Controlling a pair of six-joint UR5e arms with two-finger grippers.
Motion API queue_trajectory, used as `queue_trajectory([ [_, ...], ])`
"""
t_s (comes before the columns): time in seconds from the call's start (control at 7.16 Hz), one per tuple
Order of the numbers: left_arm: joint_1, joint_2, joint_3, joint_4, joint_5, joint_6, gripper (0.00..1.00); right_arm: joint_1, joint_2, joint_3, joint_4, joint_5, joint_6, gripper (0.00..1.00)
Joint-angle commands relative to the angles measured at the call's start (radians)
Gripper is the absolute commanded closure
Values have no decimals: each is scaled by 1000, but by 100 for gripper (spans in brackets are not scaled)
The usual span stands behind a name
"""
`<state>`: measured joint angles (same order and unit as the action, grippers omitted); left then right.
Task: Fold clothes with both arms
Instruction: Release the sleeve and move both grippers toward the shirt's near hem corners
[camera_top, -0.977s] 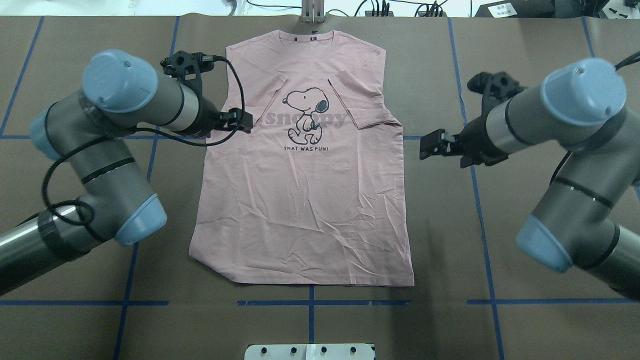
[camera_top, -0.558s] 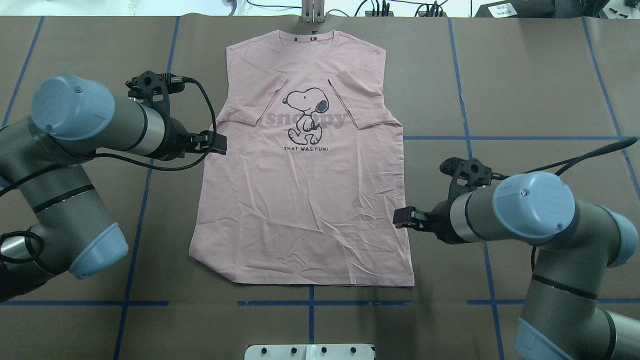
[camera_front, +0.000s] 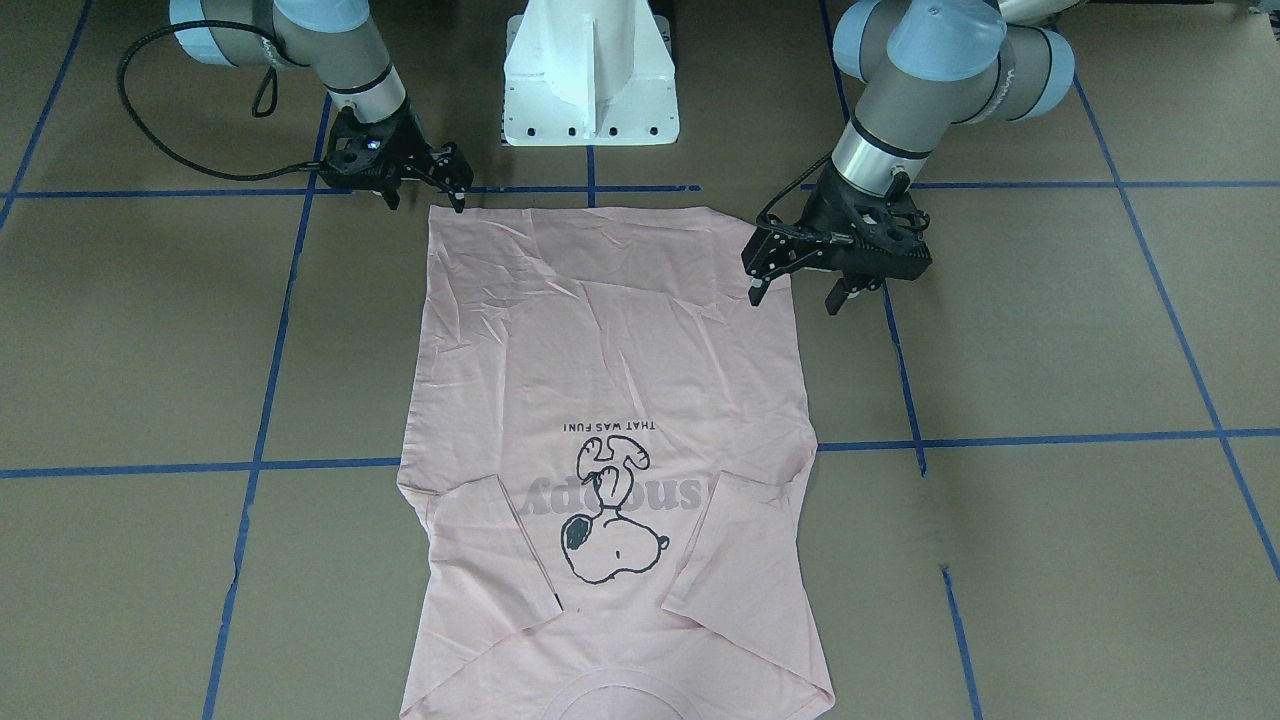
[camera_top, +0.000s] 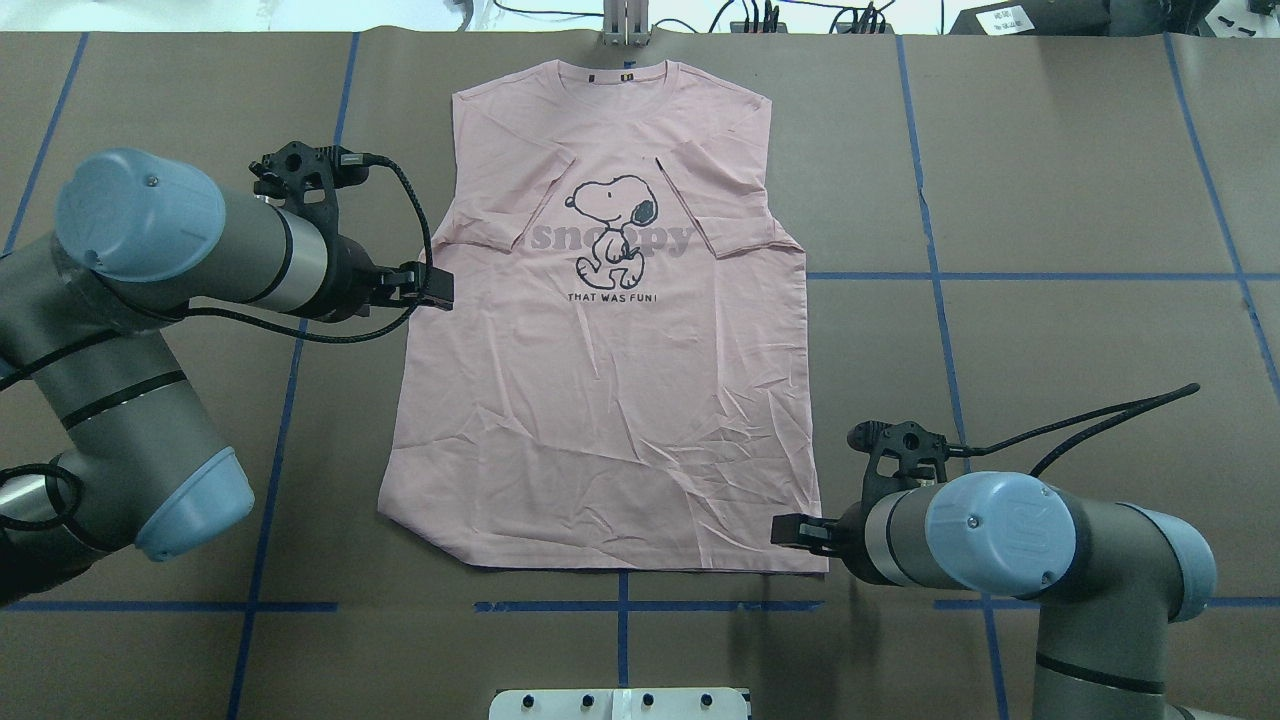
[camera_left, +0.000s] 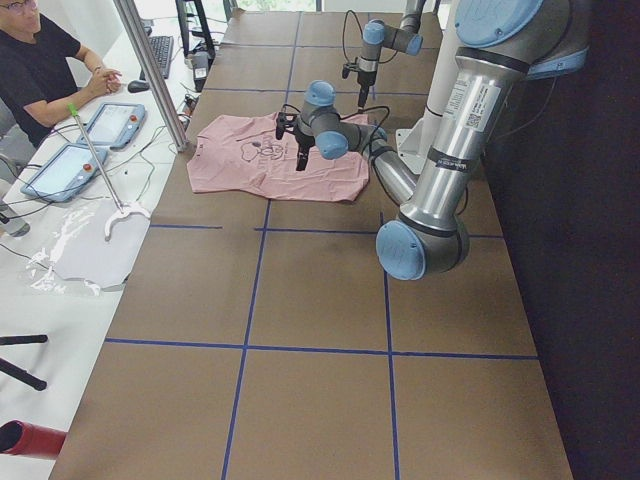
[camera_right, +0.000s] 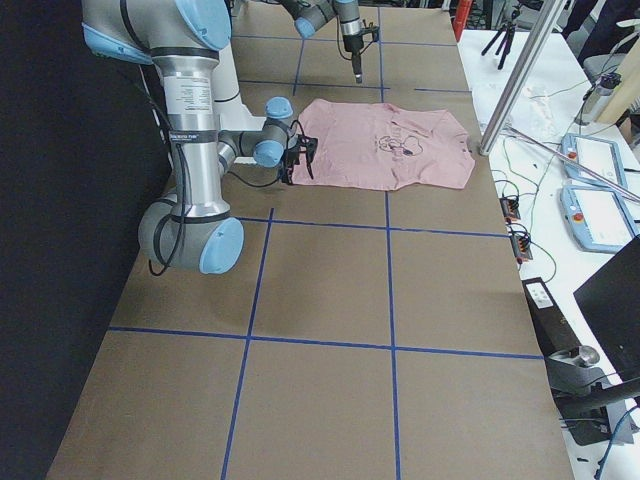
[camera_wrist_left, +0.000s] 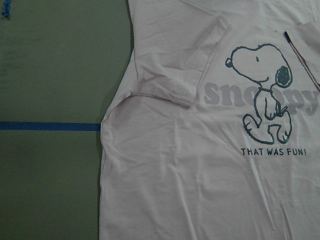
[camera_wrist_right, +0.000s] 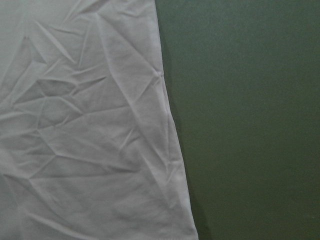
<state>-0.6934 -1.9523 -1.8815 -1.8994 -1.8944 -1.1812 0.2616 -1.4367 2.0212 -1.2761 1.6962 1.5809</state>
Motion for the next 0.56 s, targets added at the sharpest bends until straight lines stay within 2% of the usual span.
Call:
queue_trajectory([
  [0.0, 0, -3, 1, -1, -2, 0, 0, -24, 7, -42, 0, -9, -1, 2],
  [0.28, 0, 1, 7, -3, -2, -2, 0, -21, 22, -44, 0, -12, -7, 13],
  [0.42, 0, 1, 10, -4, -2, 0, 0, -6, 25, -33, 0, -1, -7, 15],
])
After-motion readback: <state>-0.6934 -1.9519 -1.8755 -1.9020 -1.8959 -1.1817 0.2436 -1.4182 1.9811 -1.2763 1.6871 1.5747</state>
